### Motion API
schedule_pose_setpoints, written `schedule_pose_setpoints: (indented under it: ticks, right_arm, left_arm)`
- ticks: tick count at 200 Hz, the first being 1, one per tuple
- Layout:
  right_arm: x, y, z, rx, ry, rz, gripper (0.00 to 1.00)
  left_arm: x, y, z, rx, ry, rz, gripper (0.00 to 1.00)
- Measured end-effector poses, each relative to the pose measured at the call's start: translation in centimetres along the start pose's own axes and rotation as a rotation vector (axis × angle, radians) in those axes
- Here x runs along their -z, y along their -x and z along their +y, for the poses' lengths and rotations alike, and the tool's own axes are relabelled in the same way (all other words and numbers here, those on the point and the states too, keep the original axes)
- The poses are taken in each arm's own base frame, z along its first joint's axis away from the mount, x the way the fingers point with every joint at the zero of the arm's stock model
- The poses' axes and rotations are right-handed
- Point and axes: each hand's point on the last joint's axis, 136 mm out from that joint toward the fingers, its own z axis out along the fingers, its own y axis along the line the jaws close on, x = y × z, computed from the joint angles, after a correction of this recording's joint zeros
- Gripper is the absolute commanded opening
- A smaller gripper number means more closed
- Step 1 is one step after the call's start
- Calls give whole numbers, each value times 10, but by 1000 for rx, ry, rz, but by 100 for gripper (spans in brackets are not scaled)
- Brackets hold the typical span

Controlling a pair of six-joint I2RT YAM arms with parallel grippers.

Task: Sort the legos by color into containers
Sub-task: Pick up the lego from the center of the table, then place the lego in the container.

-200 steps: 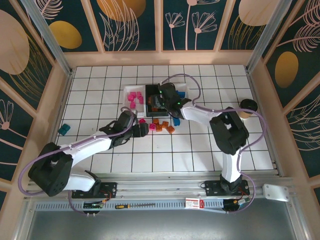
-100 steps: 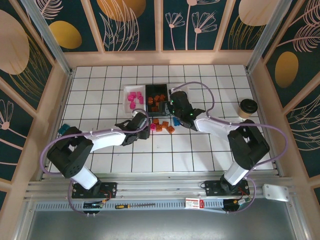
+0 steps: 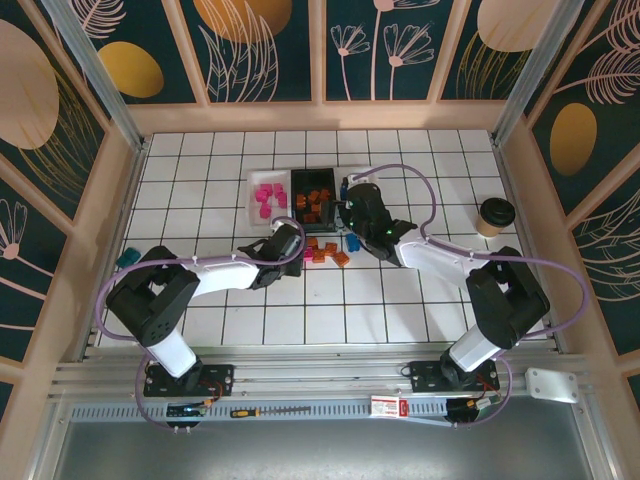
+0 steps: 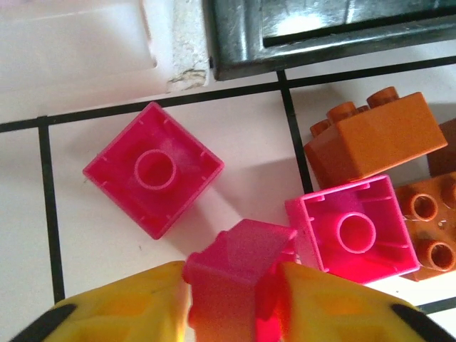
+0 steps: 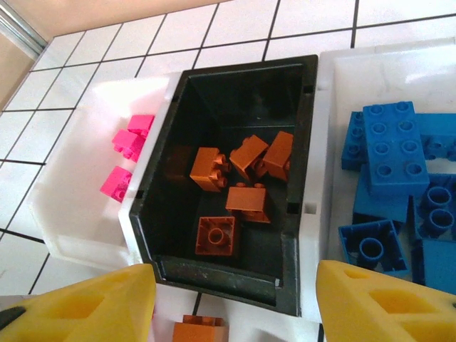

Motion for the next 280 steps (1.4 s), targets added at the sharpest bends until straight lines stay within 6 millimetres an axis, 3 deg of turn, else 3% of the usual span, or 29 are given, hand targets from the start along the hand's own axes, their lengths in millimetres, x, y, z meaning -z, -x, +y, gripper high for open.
schedule_pose_setpoints:
  ticks: [30, 66, 94, 124, 154, 206, 222, 239, 280]
  right_arm:
    - [0, -2, -1, -2, -3, 4, 62]
    - [3, -6, -4, -11, -1, 0, 62]
    - [11, -9, -7, -24, 2, -6, 62]
    - [24, -17, -13, -38, 5, -10, 62]
    - [35, -26, -19, -49, 2, -6, 62]
    - [54, -42, -26, -61, 11, 1, 64]
    - [60, -54, -24, -58, 32, 22, 65]
    - [62, -68, -20, -50, 59, 58, 66]
    - [63, -105, -4, -3, 101, 157, 67]
  left_arm:
    - [5, -2, 3, 16, -2, -4, 24]
    - [29, -4, 12, 40, -5, -18, 21]
    - [51, 22, 17, 65, 16, -91, 22]
    - [60, 76, 40, 159, 74, -184, 23]
    - [45, 120, 71, 228, 178, -235, 23]
    - [-9, 154, 79, 246, 242, -206, 25]
    - [-23, 163, 81, 253, 255, -196, 31]
    - [-31, 169, 85, 253, 266, -189, 44]
    - [-24, 178, 87, 264, 255, -202, 62]
